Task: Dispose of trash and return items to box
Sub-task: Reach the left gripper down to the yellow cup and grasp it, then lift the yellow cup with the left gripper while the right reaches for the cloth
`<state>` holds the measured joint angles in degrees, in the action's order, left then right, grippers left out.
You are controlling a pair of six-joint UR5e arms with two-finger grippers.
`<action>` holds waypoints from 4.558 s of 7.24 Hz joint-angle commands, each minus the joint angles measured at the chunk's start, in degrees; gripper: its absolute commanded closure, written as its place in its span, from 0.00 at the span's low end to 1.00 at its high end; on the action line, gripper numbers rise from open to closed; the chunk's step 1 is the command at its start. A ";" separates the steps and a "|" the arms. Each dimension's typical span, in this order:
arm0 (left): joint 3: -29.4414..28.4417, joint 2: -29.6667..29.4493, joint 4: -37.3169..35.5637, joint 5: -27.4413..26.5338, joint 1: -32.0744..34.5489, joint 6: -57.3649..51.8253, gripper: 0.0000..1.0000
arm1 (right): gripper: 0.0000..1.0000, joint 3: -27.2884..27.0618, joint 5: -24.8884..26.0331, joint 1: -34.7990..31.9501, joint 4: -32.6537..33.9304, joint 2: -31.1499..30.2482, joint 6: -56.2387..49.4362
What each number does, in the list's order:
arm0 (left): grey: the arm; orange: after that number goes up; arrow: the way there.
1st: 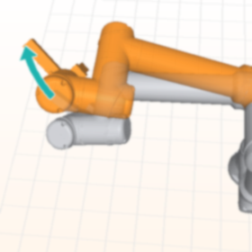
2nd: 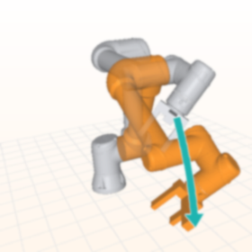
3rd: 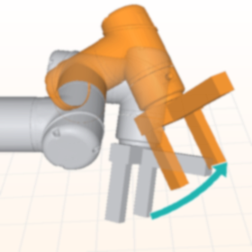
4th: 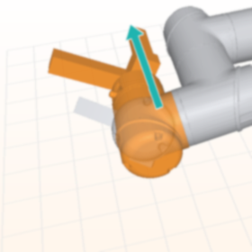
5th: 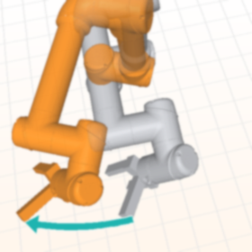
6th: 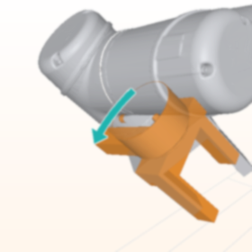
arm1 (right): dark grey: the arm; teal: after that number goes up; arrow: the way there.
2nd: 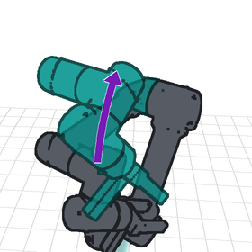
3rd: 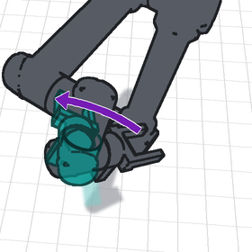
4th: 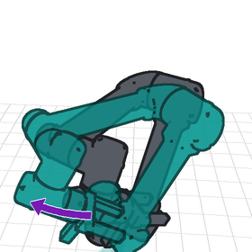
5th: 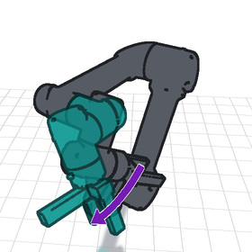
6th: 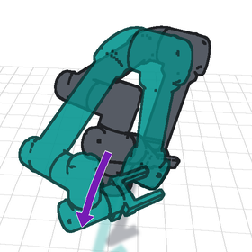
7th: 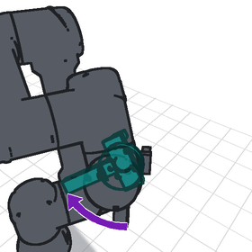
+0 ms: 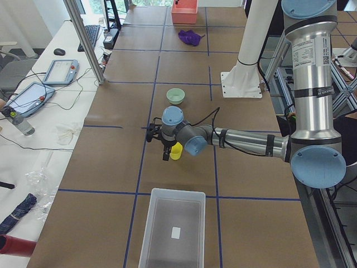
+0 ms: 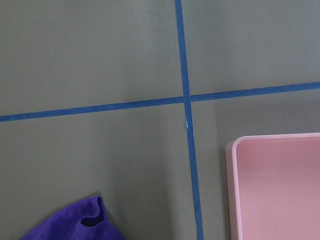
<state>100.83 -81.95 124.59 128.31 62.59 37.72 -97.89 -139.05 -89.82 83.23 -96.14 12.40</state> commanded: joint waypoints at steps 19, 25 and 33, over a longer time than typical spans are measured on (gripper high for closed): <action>12.98 -5.55 -26.80 2.74 8.83 -13.77 1.00 | 0.00 -0.55 3.16 18.42 -24.48 -2.99 29.74; 12.20 -12.62 -38.72 2.21 18.87 -28.04 1.00 | 0.00 -8.46 18.29 42.52 -24.25 -2.65 54.99; 5.96 -12.62 -39.16 2.30 26.61 -37.89 1.00 | 0.35 -9.95 20.75 47.81 -21.20 -6.61 55.80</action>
<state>107.25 -94.61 85.43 130.60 88.51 0.79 -107.53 -118.36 -42.44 60.15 -102.73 68.13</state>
